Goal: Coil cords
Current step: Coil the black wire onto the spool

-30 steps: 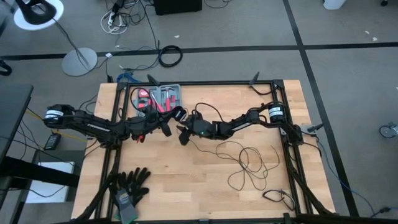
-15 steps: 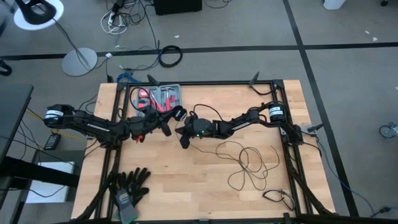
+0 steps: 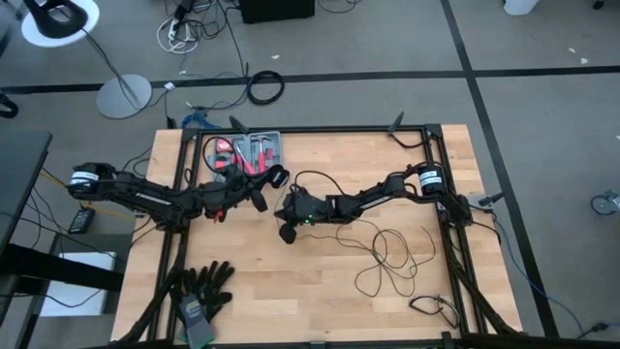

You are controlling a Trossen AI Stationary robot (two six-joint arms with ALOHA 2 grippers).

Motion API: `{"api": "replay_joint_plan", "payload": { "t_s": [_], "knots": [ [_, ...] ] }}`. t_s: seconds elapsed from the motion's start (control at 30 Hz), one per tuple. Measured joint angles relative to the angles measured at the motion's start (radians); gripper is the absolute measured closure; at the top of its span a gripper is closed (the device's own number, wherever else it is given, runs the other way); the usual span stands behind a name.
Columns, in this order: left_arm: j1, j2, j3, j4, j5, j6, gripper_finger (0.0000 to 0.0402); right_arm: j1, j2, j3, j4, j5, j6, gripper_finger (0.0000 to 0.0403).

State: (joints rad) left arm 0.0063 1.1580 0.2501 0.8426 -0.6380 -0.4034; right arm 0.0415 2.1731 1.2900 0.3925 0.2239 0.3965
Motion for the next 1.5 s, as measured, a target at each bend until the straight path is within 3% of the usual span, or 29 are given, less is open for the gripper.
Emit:
{"api": "replay_joint_plan", "payload": {
  "t_s": [0.27,0.6,0.83,1.17,1.37,1.5],
  "knots": [
    [0.000,0.000,0.000,0.043,0.000,-0.001,0.0402,0.021,0.000,-0.001,-0.113,0.009,0.056,0.0403],
    [0.013,0.000,0.000,-0.003,-0.032,-0.004,0.0402,0.035,0.000,0.021,-0.078,-0.150,-0.050,0.0403],
    [0.014,0.000,0.047,-0.241,-0.041,-0.060,0.0402,-0.005,0.000,0.142,-0.201,-0.329,-0.145,0.0403],
    [0.014,-0.002,0.124,-0.474,-0.048,-0.065,0.0402,-0.029,0.000,0.241,-0.326,-0.443,-0.211,0.0403],
    [0.013,0.001,0.125,-0.486,0.045,-0.012,0.0402,-0.041,-0.047,0.253,-0.302,-0.530,-0.220,0.0403],
    [0.014,0.001,0.125,-0.486,0.110,0.011,0.0402,-0.047,-0.106,0.250,-0.378,-0.564,-0.256,0.0403]
  ]
}}
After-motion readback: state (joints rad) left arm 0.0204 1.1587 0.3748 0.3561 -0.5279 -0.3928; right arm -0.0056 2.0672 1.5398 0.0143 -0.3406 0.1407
